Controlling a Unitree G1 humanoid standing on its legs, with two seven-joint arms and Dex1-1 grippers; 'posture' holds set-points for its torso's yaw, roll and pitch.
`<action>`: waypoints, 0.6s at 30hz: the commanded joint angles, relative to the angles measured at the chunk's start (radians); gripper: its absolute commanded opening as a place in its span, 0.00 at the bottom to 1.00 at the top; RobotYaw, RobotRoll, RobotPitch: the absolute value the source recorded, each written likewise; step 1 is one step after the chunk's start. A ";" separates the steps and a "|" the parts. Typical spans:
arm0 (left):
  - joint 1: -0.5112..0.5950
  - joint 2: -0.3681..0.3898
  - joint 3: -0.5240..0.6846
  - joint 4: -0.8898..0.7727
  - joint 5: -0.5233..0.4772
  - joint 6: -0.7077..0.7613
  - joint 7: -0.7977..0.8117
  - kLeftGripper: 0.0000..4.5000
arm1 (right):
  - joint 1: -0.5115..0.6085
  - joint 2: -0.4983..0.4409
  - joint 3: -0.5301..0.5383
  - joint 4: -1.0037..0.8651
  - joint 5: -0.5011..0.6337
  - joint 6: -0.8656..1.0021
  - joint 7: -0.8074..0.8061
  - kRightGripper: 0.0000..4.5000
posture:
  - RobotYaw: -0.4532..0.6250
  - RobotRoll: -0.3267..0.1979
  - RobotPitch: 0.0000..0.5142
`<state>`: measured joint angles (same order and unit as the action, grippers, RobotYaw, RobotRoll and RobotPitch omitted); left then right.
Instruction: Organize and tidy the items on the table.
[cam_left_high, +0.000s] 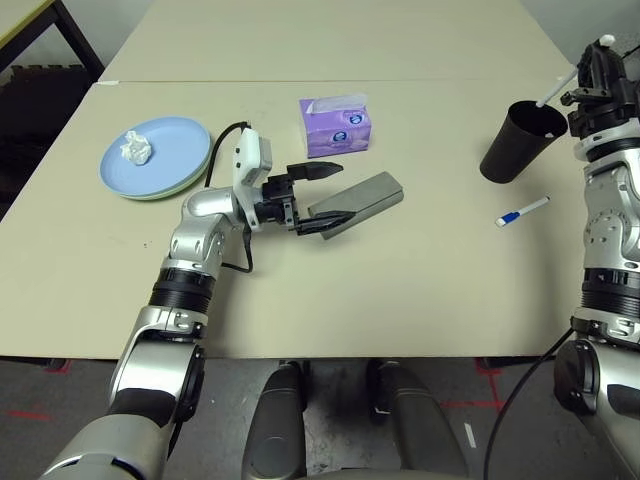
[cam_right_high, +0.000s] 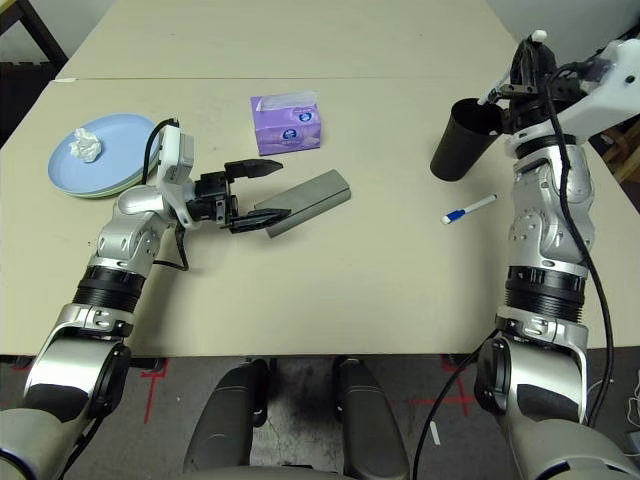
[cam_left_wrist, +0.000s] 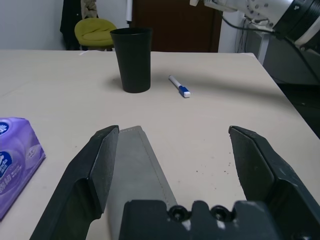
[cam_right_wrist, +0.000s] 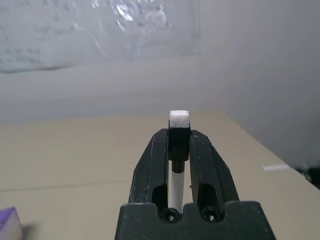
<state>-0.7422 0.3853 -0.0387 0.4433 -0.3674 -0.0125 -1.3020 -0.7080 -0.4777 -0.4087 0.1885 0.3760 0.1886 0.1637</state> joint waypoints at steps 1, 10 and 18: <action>-0.006 0.000 -0.009 0.004 0.010 -0.010 -0.011 1.00 | 0.011 -0.025 -0.003 -0.020 0.007 0.102 -0.019 0.09 | 0.50 0.62 0.40; -0.011 -0.001 -0.009 0.010 0.011 -0.013 -0.010 1.00 | -0.001 -0.039 0.032 -0.015 -0.007 0.159 0.016 0.25 | 0.51 0.62 0.39; -0.007 0.001 -0.009 0.006 0.011 -0.010 -0.008 1.00 | -0.023 -0.034 0.019 -0.016 0.035 0.117 0.088 0.90 | 0.51 0.62 0.40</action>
<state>-0.7470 0.3836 -0.0387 0.4484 -0.3669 -0.0181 -1.3017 -0.7267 -0.5025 -0.3773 0.1871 0.3923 0.3333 0.2193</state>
